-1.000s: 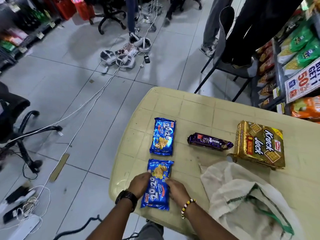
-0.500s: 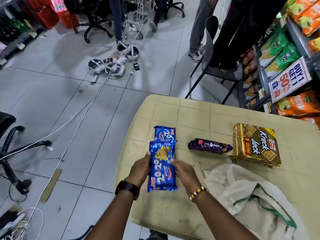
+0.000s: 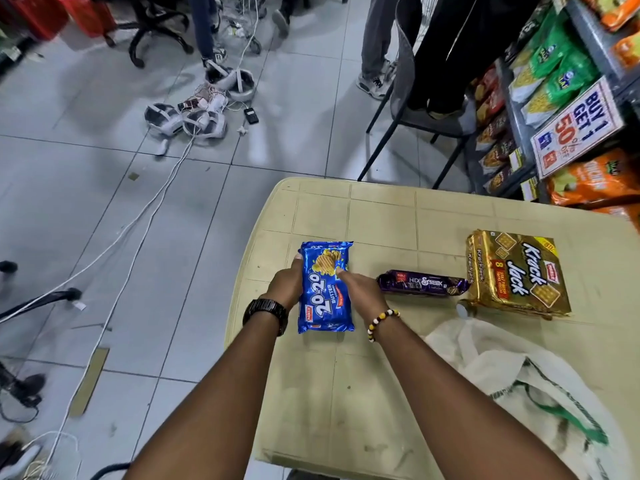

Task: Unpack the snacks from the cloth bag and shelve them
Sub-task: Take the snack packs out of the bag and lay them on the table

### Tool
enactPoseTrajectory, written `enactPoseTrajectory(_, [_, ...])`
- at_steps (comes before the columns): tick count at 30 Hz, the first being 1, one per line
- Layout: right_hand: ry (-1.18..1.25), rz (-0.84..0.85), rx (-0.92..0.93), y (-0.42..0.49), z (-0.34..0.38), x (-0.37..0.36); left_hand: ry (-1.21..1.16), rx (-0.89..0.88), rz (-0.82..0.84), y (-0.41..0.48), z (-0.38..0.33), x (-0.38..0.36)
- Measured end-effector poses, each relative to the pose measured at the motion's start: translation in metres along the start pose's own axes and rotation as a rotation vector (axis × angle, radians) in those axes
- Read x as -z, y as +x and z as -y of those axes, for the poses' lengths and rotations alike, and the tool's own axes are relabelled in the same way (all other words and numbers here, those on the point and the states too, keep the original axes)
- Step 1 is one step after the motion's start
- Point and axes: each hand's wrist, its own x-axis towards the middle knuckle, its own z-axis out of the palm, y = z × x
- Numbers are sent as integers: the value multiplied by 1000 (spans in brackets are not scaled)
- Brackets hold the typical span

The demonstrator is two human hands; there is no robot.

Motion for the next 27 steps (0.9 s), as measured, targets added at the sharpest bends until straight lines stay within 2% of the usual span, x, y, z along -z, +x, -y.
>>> enactPoseTrajectory(5, [-43, 70, -18, 11, -7, 3, 79, 2, 13, 10, 8, -6])
enactPoseTrajectory(9, [-12, 161, 21, -1, -15, 21, 102, -66, -2, 0, 6, -2])
enactPoseTrajectory(14, [15, 76, 26, -17, -39, 49, 224, -145, -21, -21, -8, 9])
enactPoseTrajectory(16, [180, 52, -10, -27, -51, 53, 365, -208, -30, -27, -21, 11])
enactPoseTrajectory(18, [384, 31, -84, -42, -59, 51, 473, -266, 29, -30, -40, 10])
enactPoseTrajectory(23, [616, -77, -269, -69, -81, 23, 662, -238, 164, -10, -96, 5])
enactPoseTrajectory(27, [1030, -126, -404, -72, -91, -17, 909, -266, 270, 30, -127, -8])
